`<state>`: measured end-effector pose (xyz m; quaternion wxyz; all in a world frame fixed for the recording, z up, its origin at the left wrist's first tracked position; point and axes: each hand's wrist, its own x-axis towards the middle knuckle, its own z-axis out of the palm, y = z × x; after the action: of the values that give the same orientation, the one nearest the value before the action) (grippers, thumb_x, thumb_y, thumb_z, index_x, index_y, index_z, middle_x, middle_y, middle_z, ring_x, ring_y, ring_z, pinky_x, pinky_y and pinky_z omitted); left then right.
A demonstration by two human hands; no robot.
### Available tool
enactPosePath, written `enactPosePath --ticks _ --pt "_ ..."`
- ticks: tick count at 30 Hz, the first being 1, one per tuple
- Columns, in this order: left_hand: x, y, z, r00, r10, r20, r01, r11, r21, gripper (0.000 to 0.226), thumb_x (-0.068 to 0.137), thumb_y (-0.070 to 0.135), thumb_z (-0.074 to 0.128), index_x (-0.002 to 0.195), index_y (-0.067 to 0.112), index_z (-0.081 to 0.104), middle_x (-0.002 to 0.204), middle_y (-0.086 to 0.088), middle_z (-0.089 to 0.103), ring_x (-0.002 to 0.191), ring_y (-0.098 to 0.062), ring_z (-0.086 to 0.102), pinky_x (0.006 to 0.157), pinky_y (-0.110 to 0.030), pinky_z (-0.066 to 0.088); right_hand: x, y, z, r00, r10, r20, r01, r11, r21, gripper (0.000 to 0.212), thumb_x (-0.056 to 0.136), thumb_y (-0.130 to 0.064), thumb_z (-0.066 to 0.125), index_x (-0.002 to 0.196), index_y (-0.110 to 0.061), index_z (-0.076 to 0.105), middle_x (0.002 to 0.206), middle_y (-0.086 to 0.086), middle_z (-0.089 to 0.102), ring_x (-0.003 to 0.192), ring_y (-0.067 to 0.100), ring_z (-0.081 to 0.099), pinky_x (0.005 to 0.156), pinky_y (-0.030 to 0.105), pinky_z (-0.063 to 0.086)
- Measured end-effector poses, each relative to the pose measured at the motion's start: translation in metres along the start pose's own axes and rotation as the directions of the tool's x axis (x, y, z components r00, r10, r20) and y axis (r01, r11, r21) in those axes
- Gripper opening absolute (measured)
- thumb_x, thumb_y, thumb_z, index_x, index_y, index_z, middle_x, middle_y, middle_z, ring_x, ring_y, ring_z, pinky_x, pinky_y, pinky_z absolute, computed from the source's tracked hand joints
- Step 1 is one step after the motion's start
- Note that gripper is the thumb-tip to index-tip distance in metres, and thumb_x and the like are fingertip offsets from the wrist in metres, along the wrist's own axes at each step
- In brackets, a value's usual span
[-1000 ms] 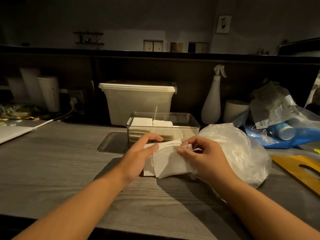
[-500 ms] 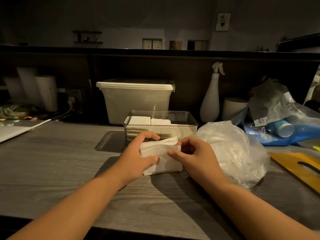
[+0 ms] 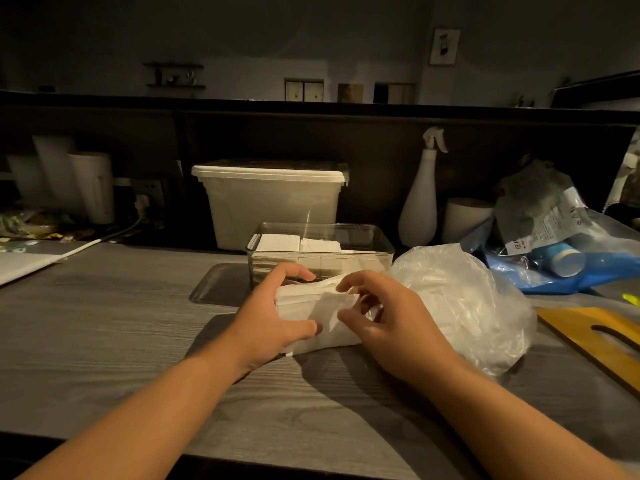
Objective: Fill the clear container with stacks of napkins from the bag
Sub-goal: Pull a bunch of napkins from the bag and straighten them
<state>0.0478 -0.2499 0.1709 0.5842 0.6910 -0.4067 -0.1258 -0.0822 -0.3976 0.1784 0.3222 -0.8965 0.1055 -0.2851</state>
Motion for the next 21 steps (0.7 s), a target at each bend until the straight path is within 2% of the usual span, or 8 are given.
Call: enactPosePath --ticks 5,10,13,17,19,21 --pt "-0.0010 0.0020 0.0007 1.000 0.008 0.010 -0.008 1.000 -0.014 0.062 0.072 -0.007 0.080 0.115 0.030 0.055 0.113 -0.006 0.059 0.094 -0.021 0.065 0.069 -0.026 0.058 0.0005 -0.0036 0.0018 0.996 -0.090 -0.014 0.089 0.991 -0.099 0.011 0.096 -0.035 0.062 0.105 -0.037 0.068 0.108 -0.020 0.060 0.095 0.001 0.056 0.082 0.018 0.052" --pt "-0.0013 0.0019 0.0007 1.000 0.021 0.012 -0.021 1.000 -0.001 0.064 0.071 -0.007 0.081 0.117 0.030 0.054 0.114 -0.003 0.057 0.098 -0.022 0.064 0.074 -0.031 0.061 0.0007 -0.0038 0.0010 0.999 -0.047 0.007 0.048 0.993 -0.110 0.007 0.095 -0.033 0.065 0.099 -0.036 0.061 0.102 -0.019 0.061 0.092 0.001 0.057 0.077 0.012 0.049" --pt "-0.0014 0.0014 0.0006 1.000 0.022 0.018 -0.022 1.000 0.005 0.064 0.071 -0.007 0.081 0.116 0.030 0.055 0.113 -0.002 0.057 0.097 -0.020 0.064 0.072 -0.028 0.060 0.0009 -0.0060 0.0017 0.999 -0.035 -0.003 0.035 0.995 -0.093 0.009 0.096 -0.031 0.064 0.101 -0.036 0.058 0.099 -0.019 0.062 0.091 0.001 0.058 0.073 0.012 0.049" --pt "0.0002 0.0005 0.0012 0.998 0.046 -0.034 -0.045 0.998 0.035 0.056 0.073 -0.008 0.079 0.111 0.029 0.058 0.108 0.000 0.059 0.091 -0.017 0.062 0.066 -0.018 0.054 0.0018 -0.0055 0.0032 0.999 0.000 -0.047 -0.001 1.000 -0.029 0.025 0.092 -0.029 0.070 0.110 -0.036 0.053 0.100 -0.020 0.059 0.091 0.000 0.058 0.078 0.015 0.053" --pt "0.0007 0.0012 -0.0003 0.997 0.048 -0.063 -0.048 0.999 0.002 0.053 0.074 -0.008 0.078 0.108 0.028 0.059 0.106 -0.003 0.061 0.086 -0.017 0.064 0.062 -0.018 0.053 0.0023 -0.0034 0.0020 0.996 0.066 -0.065 -0.063 0.997 0.047 0.041 0.085 -0.029 0.078 0.113 -0.035 0.049 0.103 -0.018 0.057 0.091 0.001 0.058 0.072 0.012 0.051" --pt "0.0003 0.0018 -0.0032 0.998 0.050 -0.044 -0.053 0.997 -0.050 0.053 0.073 -0.011 0.076 0.109 0.026 0.060 0.104 -0.009 0.064 0.082 -0.016 0.066 0.062 -0.022 0.055 0.0020 -0.0017 0.0007 0.988 0.152 -0.010 -0.148 0.974 0.171 0.056 0.078 -0.028 0.084 0.118 -0.036 0.046 0.106 -0.019 0.055 0.094 0.001 0.057 0.068 0.009 0.050"
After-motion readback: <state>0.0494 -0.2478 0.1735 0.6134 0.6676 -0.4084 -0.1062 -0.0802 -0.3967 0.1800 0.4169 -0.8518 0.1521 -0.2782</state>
